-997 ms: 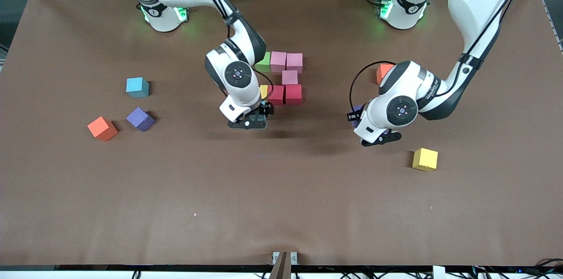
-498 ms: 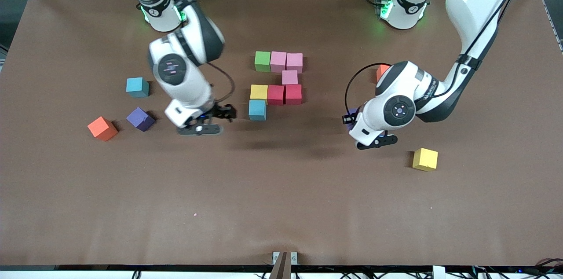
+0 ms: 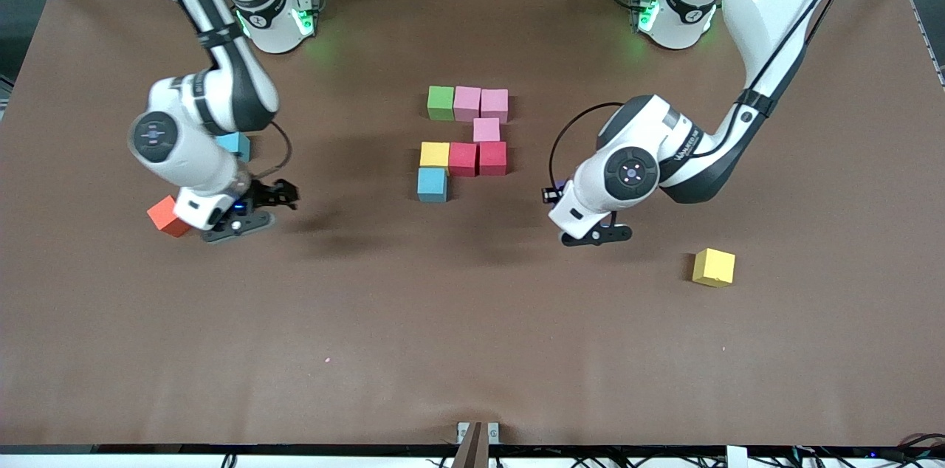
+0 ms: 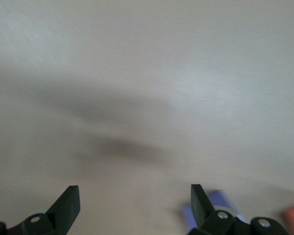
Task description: Form number 2 with 11 blocks
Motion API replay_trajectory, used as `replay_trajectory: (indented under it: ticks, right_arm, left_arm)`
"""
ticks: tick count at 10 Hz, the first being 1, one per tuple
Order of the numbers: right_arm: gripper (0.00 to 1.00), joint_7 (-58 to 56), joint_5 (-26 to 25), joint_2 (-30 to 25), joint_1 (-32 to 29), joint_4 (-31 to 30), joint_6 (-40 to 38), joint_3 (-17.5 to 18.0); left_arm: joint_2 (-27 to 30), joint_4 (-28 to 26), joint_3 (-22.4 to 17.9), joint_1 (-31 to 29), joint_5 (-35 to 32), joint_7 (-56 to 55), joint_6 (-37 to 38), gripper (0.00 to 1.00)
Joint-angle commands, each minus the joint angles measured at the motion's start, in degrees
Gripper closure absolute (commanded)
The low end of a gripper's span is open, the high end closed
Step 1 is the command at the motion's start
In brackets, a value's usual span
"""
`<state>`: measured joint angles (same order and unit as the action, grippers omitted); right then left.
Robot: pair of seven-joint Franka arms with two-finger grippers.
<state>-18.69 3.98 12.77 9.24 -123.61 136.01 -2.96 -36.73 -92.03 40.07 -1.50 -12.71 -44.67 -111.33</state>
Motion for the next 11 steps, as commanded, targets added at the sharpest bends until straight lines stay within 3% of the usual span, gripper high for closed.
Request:
replay_trajectory:
  ticks: [1, 4, 5, 7, 11]
  right_arm:
    - [0.0, -11.1, -0.6, -3.4, -4.6, -4.0, 0.4, 1.2]
    - [0.0, -20.8, -0.7, -3.0, -6.3, -11.6, 9.4, 1.4]
    - [0.0, -22.9, -0.7, -3.1, -8.0, -12.8, 9.4, 1.4]
    - [0.0, -31.5, -0.7, -2.8, -11.4, -13.1, 9.4, 1.4]
    - [0.0, -34.2, -0.6, -0.9, -12.1, -13.5, 10.2, 1.4]
  left_arm:
    - [-1.7, 4.5, -0.4, 3.6, 0.8, 0.0, 1.8, 0.64]
    - [-4.6, 9.4, -1.1, 7.1, 0.4, 1.9, 1.6, 0.64]
    - [-5.3, 10.9, -3.1, 9.2, 0.5, 2.8, 1.3, 0.64]
    - [-5.3, 12.8, -8.1, 14.4, 0.6, 3.4, 1.3, 0.64]
    - [-9.6, 18.4, -8.5, 18.0, 0.5, 4.7, 0.8, 0.65]
